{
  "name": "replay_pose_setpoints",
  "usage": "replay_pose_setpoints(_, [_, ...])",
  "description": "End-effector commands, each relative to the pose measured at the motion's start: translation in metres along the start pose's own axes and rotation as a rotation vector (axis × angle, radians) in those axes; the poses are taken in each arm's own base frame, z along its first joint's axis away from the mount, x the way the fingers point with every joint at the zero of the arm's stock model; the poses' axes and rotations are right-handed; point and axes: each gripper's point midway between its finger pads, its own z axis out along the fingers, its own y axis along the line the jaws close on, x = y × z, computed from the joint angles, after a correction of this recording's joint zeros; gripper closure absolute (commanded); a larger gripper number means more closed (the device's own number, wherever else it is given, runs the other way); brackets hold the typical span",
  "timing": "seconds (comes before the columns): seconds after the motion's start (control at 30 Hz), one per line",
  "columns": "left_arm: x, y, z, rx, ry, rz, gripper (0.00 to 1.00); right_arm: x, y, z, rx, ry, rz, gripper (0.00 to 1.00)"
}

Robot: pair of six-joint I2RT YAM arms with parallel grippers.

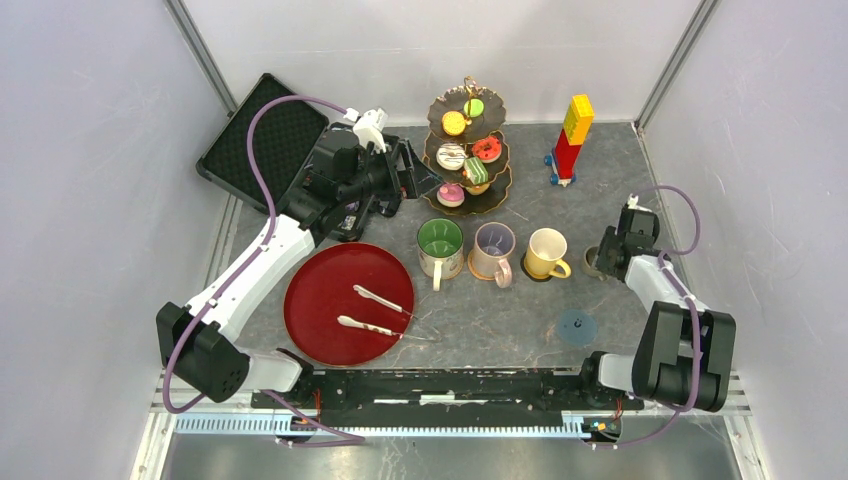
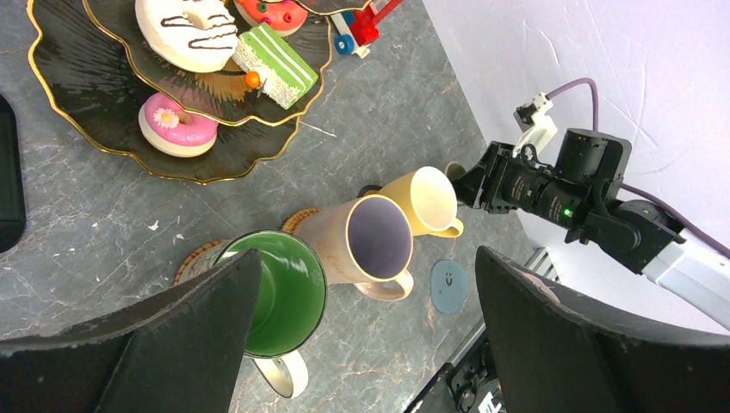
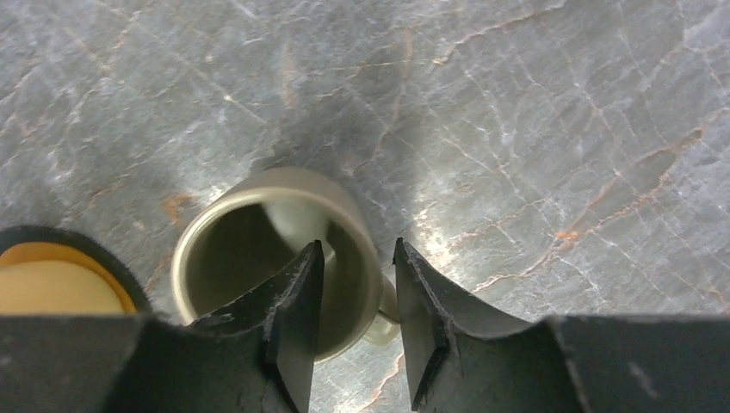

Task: Serve the afternoon tea

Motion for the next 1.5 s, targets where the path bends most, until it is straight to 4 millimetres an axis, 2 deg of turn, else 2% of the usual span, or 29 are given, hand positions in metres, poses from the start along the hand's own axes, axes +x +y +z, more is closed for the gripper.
replay_pose_setpoints(0.0, [-0.016,-0.016,-0.007,0.056,-0.049,-0.012,0.0,-0.003,-0.021,0.006,0.085,-0.023,0.056,0.61])
replay_pose_setpoints(0.23, [-0.016,-0.018,-0.007,0.063,-0.048,-0.018,0.0,0.008,-0.06,0.0,0.24,-0.001,0.106,0.73])
replay_pose_setpoints(0.67, [-0.016,-0.019,-0.009,0.066,-0.05,-0.018,0.0,0.007,-0.1,-0.018,0.462,-0.005,0.137,0.76])
replay_pose_setpoints(0.87, [-0.016,-0.021,-0.009,0.078,-0.048,-0.023,0.0,-0.001,-0.094,-0.019,0.417,-0.011,0.122,0.73])
replay_pose_setpoints(1.07, [-0.015,-0.021,-0.008,0.076,-0.046,-0.025,0.0,-0.019,-0.08,-0.031,0.326,-0.07,0.113,0.59])
replay_pose_setpoints(1.17, [-0.015,-0.021,-0.008,0.076,-0.045,-0.025,0.0,-0.028,-0.082,-0.045,0.331,-0.099,0.114,0.51])
replay_pose_setpoints(1.27, [-0.015,-0.02,-0.008,0.076,-0.044,-0.024,0.0,-0.038,-0.074,-0.056,0.281,-0.14,0.111,0.45])
replay_pose_setpoints(1.47, [-0.015,-0.019,-0.007,0.07,-0.044,-0.022,0.0,-0.051,-0.041,-0.094,0.261,-0.181,-0.027,0.29])
